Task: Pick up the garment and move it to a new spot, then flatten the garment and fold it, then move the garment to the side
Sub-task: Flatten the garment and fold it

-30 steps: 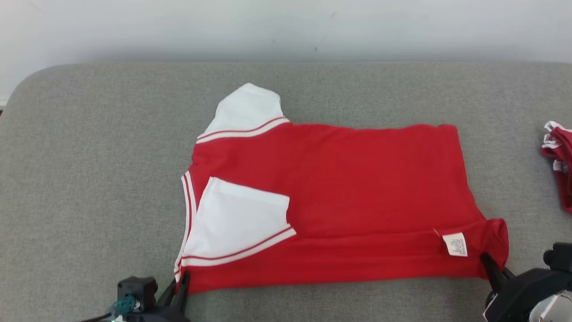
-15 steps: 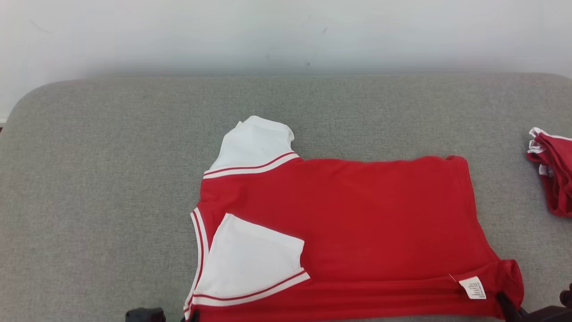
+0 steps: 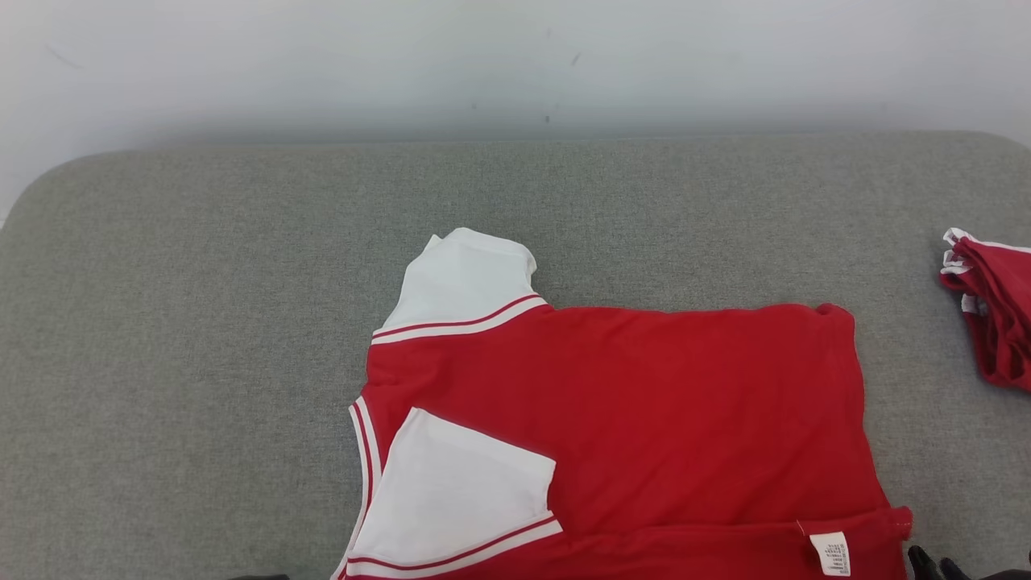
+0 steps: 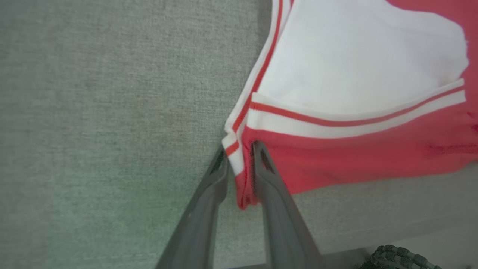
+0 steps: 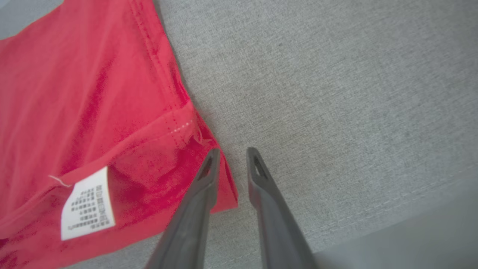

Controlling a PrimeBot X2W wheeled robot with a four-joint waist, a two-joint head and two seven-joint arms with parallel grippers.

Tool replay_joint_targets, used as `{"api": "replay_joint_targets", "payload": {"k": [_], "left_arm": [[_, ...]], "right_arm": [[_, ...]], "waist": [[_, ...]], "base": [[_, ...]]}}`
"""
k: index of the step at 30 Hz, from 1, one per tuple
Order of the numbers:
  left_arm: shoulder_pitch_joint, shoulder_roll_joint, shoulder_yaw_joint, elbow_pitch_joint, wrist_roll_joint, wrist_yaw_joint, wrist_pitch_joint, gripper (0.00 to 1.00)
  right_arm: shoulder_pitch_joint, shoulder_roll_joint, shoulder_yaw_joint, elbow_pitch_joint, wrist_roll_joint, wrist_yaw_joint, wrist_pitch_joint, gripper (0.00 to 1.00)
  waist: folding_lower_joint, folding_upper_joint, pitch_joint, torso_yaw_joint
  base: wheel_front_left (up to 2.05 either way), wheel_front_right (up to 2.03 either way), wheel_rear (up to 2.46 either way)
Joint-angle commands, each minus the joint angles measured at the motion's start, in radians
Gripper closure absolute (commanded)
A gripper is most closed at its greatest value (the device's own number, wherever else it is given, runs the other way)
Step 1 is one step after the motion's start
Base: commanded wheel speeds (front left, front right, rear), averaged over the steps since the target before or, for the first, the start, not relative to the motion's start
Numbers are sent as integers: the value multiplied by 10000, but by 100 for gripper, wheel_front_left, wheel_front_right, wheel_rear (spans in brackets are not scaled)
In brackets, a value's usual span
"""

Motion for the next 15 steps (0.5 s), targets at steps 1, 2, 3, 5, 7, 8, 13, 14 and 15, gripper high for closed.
{"api": "replay_joint_targets", "payload": {"k": [1, 2, 3, 5, 7, 8, 13, 14, 15], "left_arm": [[131, 167, 95, 61, -58, 91, -7, 0], [151, 146, 94, 54, -82, 128, 34, 0], [184, 175, 110, 42, -97, 151, 49, 0], [240, 271, 221, -12, -125, 255, -6, 0], [294, 328, 328, -112, -142, 335, -113, 0], [314, 365, 369, -171, -150, 375, -142, 0], [438, 449, 606, -427, -183, 421, -545, 0], [432, 480, 642, -464, -151, 420, -622, 0], [426, 490, 679, -504, -126, 411, -714, 0]], "right_arm": [[88, -62, -83, -25, 60, -27, -55, 0], [94, -39, -55, -34, 72, -27, -64, 0], [113, -42, -63, -60, 95, -27, -74, 0], [137, -54, -185, -204, 71, -27, -139, 0], [126, -47, -295, -395, 9, -27, -166, 0], [106, -48, -360, -501, -4, -27, -217, 0], [-24, -47, -441, -877, -19, -27, -295, 0], [-37, -45, -394, -926, 12, -27, -300, 0], [-48, -45, -350, -963, 64, -27, -315, 0]], "waist": [[0, 0, -3, -3], [0, 0, -10, -4], [0, 0, -20, -5], [0, 0, -43, -9], [0, 0, -65, -17], [0, 0, -73, -20], [0, 0, -140, -40], [0, 0, -165, -42], [0, 0, -186, -44]], "base": [[0, 0, 0], [0, 0, 0], [0, 0, 0], [0, 0, 0], [0, 0, 0], [0, 0, 0], [0, 0, 0], [0, 0, 0], [0, 0, 0]]}}
